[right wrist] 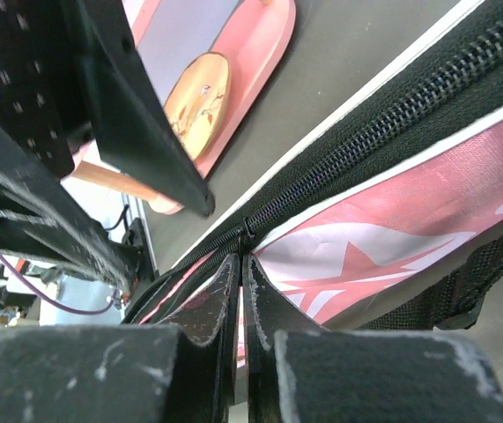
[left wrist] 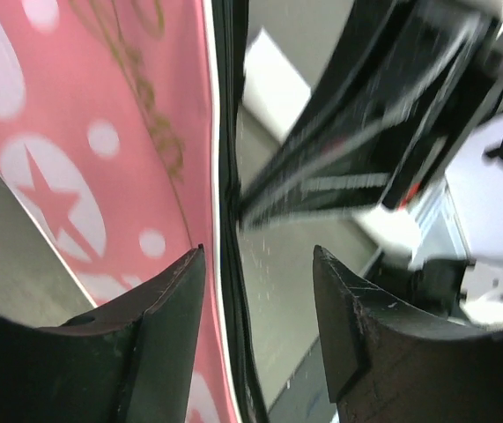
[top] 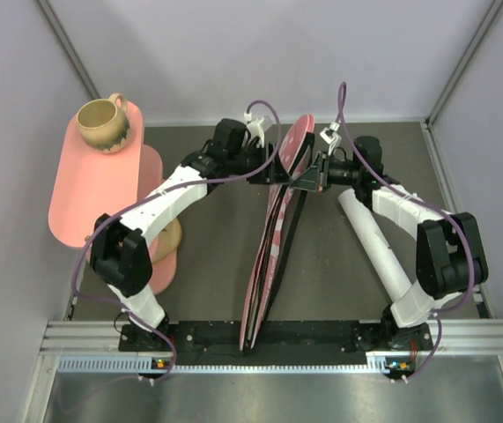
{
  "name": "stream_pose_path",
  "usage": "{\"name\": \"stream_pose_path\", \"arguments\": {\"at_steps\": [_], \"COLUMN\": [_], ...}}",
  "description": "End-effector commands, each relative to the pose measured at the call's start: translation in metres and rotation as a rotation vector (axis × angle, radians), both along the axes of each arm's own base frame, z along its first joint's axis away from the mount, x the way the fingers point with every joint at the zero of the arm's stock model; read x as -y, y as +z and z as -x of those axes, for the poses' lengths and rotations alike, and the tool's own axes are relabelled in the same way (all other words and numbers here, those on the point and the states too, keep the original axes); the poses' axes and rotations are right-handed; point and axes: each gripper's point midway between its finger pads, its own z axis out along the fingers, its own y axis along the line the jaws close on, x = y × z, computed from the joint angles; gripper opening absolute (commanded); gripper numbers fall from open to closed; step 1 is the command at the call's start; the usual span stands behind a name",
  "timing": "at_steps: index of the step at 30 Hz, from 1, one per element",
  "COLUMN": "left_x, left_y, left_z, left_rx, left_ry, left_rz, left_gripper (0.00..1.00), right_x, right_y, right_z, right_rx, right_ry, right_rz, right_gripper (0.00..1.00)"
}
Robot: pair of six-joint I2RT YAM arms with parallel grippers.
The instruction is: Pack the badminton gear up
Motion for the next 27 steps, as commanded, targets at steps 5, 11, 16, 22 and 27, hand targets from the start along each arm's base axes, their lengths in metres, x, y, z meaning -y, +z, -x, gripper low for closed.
{"name": "stream_pose_path", "arguments": {"at_steps": [5, 11, 16, 22, 27], "left_x": [0.028, 0.04, 0.045, 0.051, 0.056], "left_y": [0.033, 0.023, 0.023, 0.028, 0.025], "left_z": [-0.076, -0.091, -0.096, -0.101, -0.104], "left_rx": [0.12, 0.115, 0.152, 0.224, 0.224], "left_ry": [0.157, 0.142, 0.111, 0.038, -0.004], "left_rz": [0.065, 0.065, 0.068, 0.06, 0.041], "left_gripper": [0.57, 0.46, 0.09, 0.0, 0.0], "right_x": [-0.007, -0.008, -0.01, -0.029, -0.05], "right_y": [0.038, 0.044, 0.043, 0.041, 0.036], "right_z": [0.007, 0.009, 0.012, 0.039, 0.084], "right_rx": [0.131, 0.143, 0.165, 0.241, 0.259], "right_ry": [0.006, -0.002, -0.02, -0.013, 0.051], "right_rz": [-0.061, -0.066, -0.04, 0.044, 0.069], "right_gripper": [0.0, 0.0, 0.0, 0.0, 0.0]}}
